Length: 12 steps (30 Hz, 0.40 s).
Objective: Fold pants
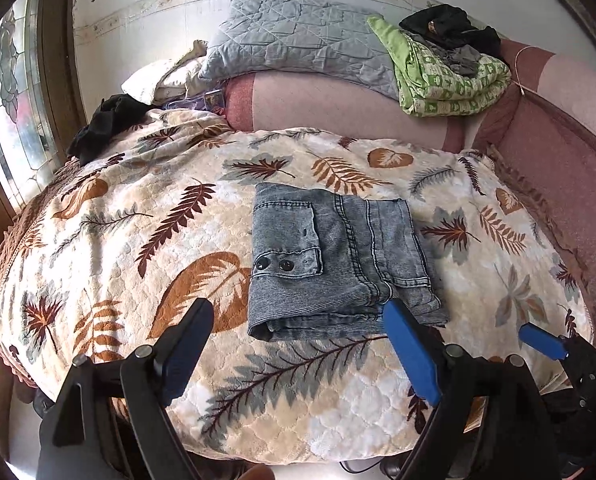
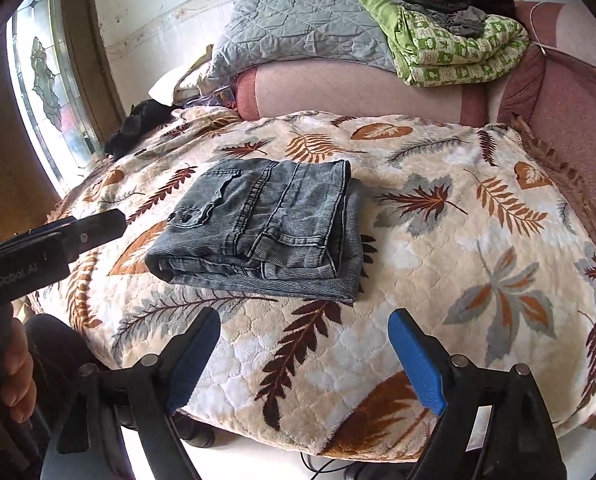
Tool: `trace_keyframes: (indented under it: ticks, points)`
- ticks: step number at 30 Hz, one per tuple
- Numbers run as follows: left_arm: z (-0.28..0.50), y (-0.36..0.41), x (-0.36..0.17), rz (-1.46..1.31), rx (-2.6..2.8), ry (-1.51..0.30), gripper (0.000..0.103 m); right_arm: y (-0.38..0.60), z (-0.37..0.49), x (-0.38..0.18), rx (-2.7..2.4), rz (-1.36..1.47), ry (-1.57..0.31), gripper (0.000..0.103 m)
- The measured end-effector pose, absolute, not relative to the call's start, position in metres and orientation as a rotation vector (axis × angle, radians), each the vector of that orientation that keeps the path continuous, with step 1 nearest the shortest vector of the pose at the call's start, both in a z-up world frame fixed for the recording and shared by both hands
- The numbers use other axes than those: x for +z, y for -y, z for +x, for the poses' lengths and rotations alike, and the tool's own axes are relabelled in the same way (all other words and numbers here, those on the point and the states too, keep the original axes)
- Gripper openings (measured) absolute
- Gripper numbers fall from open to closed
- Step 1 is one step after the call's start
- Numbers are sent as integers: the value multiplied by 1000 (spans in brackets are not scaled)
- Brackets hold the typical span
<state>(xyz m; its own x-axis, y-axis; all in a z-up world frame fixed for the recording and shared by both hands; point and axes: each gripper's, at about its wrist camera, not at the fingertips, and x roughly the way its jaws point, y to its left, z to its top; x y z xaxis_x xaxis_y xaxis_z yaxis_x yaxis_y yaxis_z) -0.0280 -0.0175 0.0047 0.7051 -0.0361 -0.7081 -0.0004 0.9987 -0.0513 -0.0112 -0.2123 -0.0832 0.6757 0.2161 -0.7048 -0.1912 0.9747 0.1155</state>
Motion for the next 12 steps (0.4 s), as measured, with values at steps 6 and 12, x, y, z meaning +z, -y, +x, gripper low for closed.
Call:
trace_keyframes:
  ticks: [6, 12]
  points:
    - [-25, 18, 10, -52, -53, -792, 87, 205, -8, -86, 239, 12, -810, 88]
    - [-21, 20, 10, -54, -75, -793, 91, 203, -6, -93, 238, -8, -829, 88]
